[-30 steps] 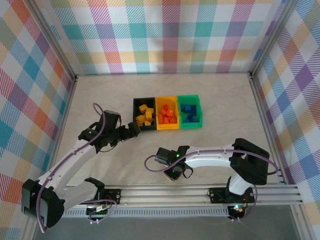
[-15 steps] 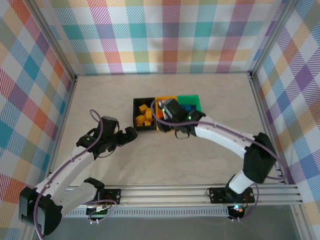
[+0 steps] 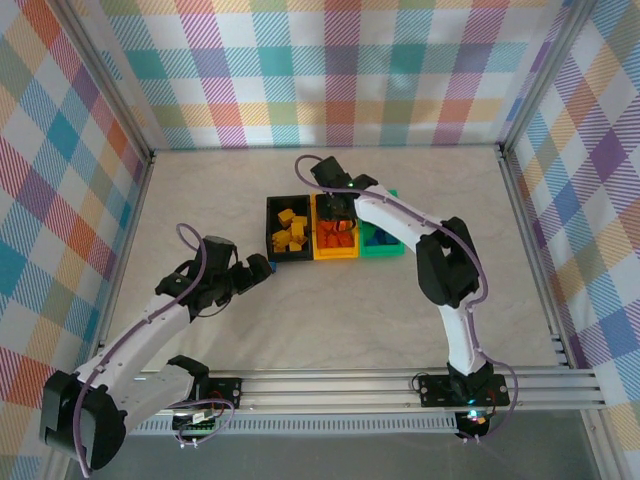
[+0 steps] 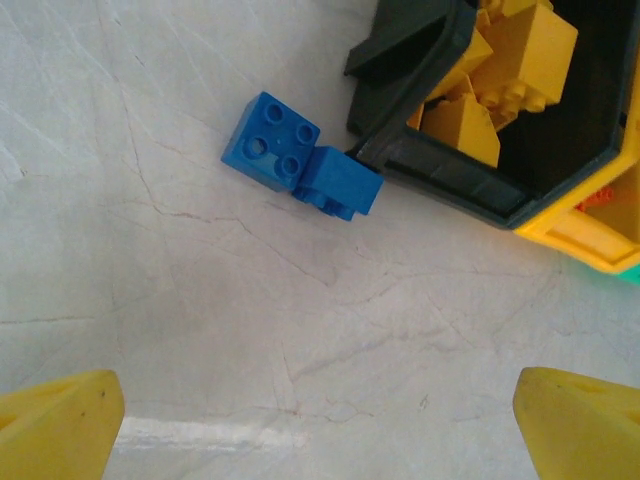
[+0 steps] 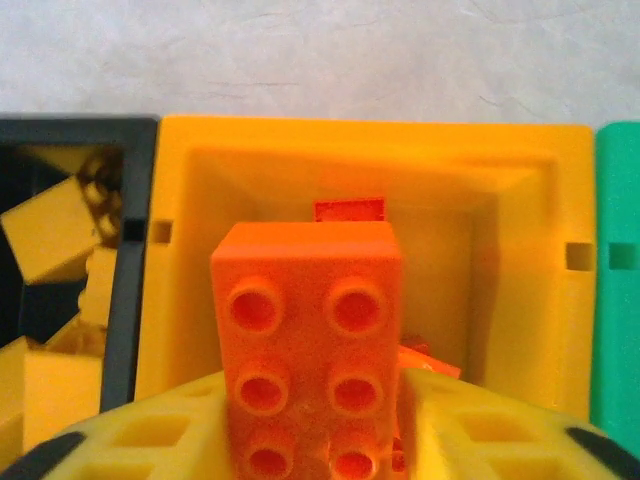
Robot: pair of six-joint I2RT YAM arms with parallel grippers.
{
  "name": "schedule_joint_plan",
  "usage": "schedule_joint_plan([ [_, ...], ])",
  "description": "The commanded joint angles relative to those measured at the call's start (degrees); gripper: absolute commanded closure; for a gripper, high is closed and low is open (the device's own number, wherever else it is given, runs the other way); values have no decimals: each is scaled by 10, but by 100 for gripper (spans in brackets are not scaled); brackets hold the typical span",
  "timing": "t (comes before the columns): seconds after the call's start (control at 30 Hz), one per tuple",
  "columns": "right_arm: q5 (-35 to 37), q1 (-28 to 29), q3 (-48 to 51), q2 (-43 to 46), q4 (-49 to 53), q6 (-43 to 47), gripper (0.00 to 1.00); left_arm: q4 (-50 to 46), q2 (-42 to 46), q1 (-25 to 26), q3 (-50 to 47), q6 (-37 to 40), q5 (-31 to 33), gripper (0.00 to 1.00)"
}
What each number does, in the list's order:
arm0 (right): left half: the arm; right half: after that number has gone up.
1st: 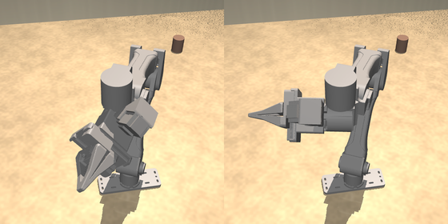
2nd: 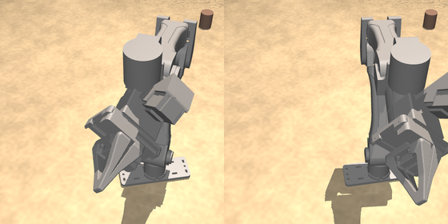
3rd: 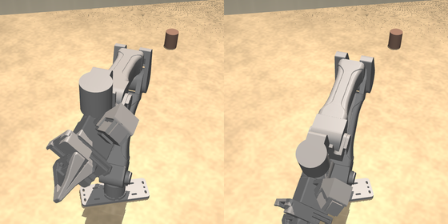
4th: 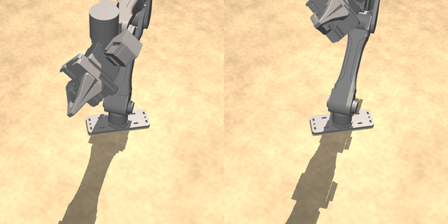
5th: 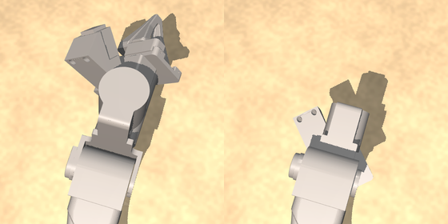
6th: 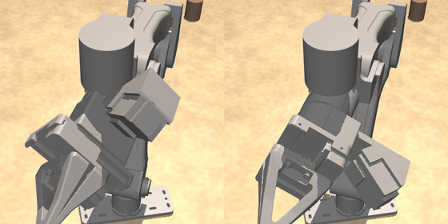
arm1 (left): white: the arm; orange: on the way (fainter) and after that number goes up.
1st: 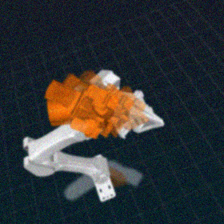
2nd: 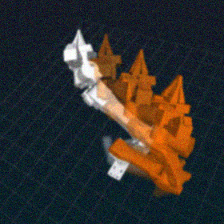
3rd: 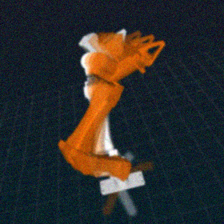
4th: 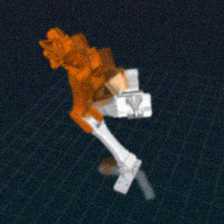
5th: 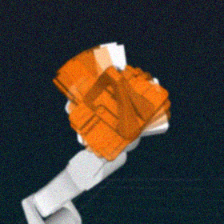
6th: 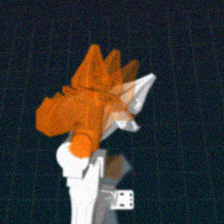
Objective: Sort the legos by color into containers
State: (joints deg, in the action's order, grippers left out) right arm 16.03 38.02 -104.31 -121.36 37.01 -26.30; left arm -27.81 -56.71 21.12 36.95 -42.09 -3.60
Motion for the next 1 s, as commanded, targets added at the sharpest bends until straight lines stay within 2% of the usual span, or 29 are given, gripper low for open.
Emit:
schedule_joint_plan([
  [0.0,-4,-1,-35,0,21,-22,34,43,-23,-26,-10,-18,-2,0],
  [0.07,-13,0,-21,15,6,-20,28,70,-41,-43,-12,-27,-5,4],
  [0.2,-17,12,31,63,-30,-13,29,148,-99,-71,-12,-49,16,21],
  [0.37,-21,22,113,127,-73,-21,30,211,-208,-92,14,-81,30,25],
  [0.57,-34,23,196,185,-108,-37,32,254,-319,-100,73,-95,54,38],
  [0.67,-31,22,222,206,-112,-40,33,262,-359,-100,97,-87,46,47],
  [0.97,-19,14,264,229,-130,-42,34,278,-381,-74,50,-79,-3,69],
])
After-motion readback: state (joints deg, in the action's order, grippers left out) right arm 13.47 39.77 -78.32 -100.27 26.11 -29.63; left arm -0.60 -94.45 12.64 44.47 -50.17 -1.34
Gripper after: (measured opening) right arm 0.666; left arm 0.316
